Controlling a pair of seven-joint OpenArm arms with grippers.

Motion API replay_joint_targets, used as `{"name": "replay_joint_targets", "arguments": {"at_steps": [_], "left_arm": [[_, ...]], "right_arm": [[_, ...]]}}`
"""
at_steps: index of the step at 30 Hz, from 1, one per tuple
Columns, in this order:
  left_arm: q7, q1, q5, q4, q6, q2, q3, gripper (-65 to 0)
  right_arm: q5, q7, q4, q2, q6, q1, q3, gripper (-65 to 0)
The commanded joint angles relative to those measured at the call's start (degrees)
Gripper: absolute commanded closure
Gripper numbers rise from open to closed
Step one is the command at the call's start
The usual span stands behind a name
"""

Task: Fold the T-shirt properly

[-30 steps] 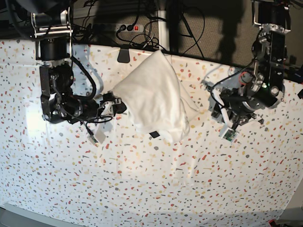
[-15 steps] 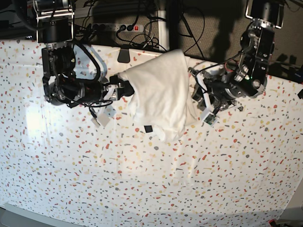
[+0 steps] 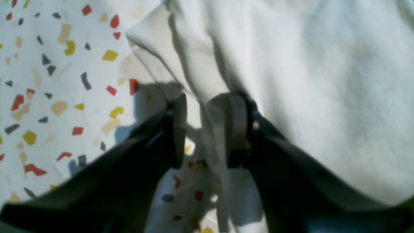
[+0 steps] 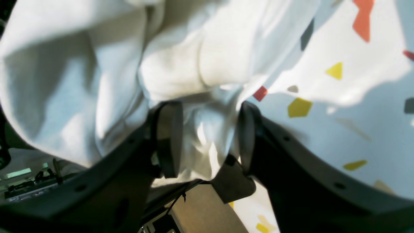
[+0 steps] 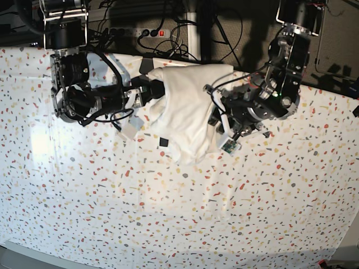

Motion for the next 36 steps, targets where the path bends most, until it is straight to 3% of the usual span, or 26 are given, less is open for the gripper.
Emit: {"name": "replay_joint_targets", "arguments": {"at_steps": [1,4,12,16,19,23,30,36], "left_arm": [[-1.2,-1.0,0.1,0.9,-0.2,0.0,-0.1,-19.4],[-1.2,-1.9,3.2,0.9,0.0,-0.3,-0.1,-19.4],[-1.7,-6.3,5.5,1.2,7.1,-0.4,-0.1,-19.4],[-1.8,-7.1,3.7,3.7,12.1,-0.7,-0.6,-19.4],[-1.6,-6.4,-1.3,7.8,12.7,-3.2,-2.9,-19.4],[0.5,-2.8,-4.3,13.3,12.6,-8.5,-8.4,-19.4],[0.1,12.2,-8.7,20.2,12.0,-17.1,-18.8,-19.4],[-0.5,27.6,-8.7,22.4,10.9,-18.9,-23.8,-19.4]], "right_arm": [[1.7,0.3,0.9,0.3,0.3,1.0,0.1,-27.6],[0.1,2.5,0.9,0.6,0.3,1.4,0.9,-27.6],[-5.6,16.1,1.3,2.3,0.3,3.0,12.2,-27.6],[-7.9,13.1,4.5,2.3,0.3,3.0,19.1,-27.6],[-6.6,8.9,9.2,2.6,0.3,1.0,22.7,-27.6],[-5.6,8.3,17.2,4.3,0.3,-5.9,25.9,-27.6],[-5.5,7.6,30.9,4.9,0.3,-21.5,33.2,-27.6],[0.0,3.5,39.4,3.5,0.3,-36.9,40.1,-27.6]]}}
